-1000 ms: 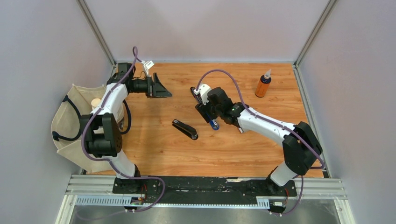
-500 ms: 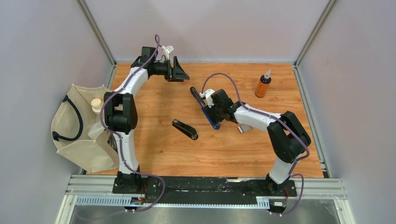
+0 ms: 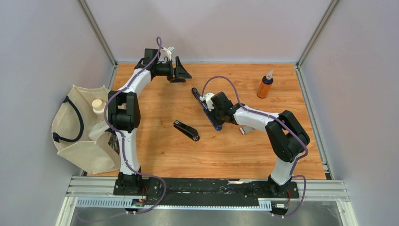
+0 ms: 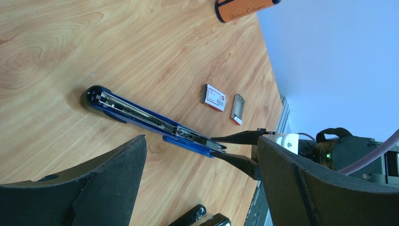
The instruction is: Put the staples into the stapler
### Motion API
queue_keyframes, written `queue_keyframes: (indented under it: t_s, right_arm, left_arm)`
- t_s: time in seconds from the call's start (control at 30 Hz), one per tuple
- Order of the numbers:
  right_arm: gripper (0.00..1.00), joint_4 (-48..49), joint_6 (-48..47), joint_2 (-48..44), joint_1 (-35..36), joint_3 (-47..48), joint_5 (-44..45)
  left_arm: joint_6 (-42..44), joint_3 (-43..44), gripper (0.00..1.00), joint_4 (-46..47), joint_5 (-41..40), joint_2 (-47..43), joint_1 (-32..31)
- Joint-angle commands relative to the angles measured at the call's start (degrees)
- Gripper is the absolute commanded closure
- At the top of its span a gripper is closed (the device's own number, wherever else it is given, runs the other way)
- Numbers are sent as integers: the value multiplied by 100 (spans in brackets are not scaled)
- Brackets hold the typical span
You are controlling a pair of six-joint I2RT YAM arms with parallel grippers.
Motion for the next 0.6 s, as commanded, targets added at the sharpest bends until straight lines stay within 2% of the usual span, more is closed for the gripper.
queue_keyframes:
  t_s: [0.0, 0.13, 0.37, 0.57]
  right_arm:
    - [72, 210, -52, 58, 61, -9, -135]
    - [77, 254, -131, -4, 157, -114, -214]
    - [76, 201, -79, 13, 289, -194, -74]
    - [77, 157, 18, 92, 351, -141, -135]
  left_arm:
    - [-134, -92, 5, 312, -35, 38, -36]
    - [-134, -198, 5, 321, -176, 91, -53]
    - [146, -435, 5, -3, -589, 223, -53]
    - [200, -962, 5, 163, -1028, 162, -71]
